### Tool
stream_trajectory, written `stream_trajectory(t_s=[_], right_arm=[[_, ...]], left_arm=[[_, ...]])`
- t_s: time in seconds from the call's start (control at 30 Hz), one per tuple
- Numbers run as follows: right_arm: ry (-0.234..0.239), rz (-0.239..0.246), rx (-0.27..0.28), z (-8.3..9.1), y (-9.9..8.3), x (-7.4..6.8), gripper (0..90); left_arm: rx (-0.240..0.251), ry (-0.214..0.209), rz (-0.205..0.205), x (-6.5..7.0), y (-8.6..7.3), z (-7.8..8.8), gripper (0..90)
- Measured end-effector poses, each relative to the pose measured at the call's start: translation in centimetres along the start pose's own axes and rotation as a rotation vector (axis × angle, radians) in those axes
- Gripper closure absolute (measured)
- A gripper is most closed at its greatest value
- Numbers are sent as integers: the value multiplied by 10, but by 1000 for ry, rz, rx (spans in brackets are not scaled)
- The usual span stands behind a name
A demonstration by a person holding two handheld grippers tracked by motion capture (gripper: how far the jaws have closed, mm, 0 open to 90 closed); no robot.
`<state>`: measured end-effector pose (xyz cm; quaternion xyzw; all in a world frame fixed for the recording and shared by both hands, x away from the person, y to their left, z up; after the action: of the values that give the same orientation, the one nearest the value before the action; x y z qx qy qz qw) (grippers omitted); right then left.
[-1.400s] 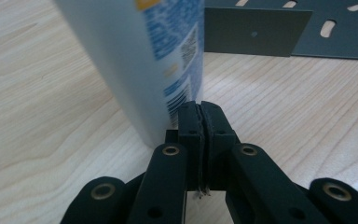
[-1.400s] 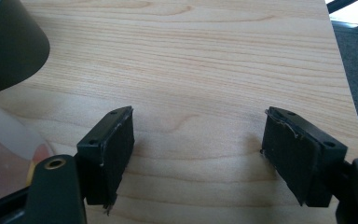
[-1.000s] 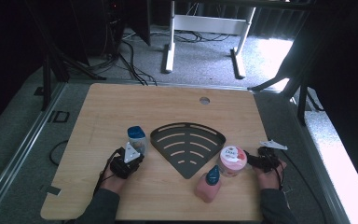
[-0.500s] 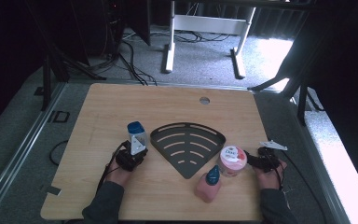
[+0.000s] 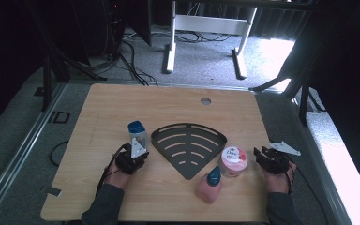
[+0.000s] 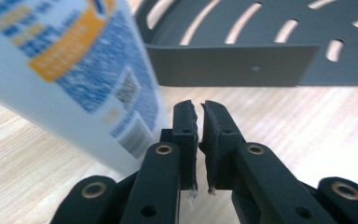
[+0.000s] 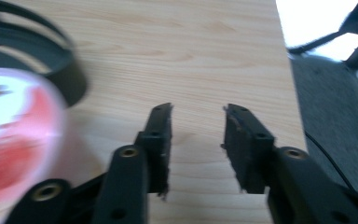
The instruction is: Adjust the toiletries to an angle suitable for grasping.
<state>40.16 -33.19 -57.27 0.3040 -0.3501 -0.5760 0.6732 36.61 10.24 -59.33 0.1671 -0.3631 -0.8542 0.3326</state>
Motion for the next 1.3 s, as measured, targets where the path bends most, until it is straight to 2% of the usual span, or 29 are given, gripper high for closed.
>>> stream_trajectory(t_s=[0.17, 0.43, 0.63, 0.67, 0.7, 0.87, 1.07, 1.3], right_arm=[[65, 75, 16, 19, 0, -16, 770], [170, 114, 50, 50, 3, -35, 889], [270, 175, 58, 70, 0, -55, 899], [270, 175, 58, 70, 0, -55, 899], [297, 187, 55, 74, -2, -61, 899], [359, 211, 42, 80, -10, -79, 900], [413, 261, 16, 83, -23, -102, 900], [460, 305, -28, 84, -38, -120, 900]], left_arm=[[-1, -11, 8, 3, -3, -1, 826], [2, -23, 14, 7, -4, -3, 808], [19, -24, 29, 4, -3, 0, 801], [19, -24, 29, 4, -3, 0, 801], [19, -23, 32, 3, -3, 0, 801], [7, -26, 25, 5, -4, -2, 796], [8, -29, 25, 6, -4, -2, 790], [4, -28, 23, 6, -5, -3, 785]])
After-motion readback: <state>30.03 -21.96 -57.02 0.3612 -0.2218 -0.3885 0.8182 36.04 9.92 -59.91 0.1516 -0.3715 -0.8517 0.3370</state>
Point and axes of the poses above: each handheld gripper's, and its own axes: z roughly backward along the jaws, y roughly out of its top, x roughly to its right, the point moved 9 cm from there along -z, roughly forward along the jaws, and after that the axes turned 10 degrees about -y, right-handed, at the moved point
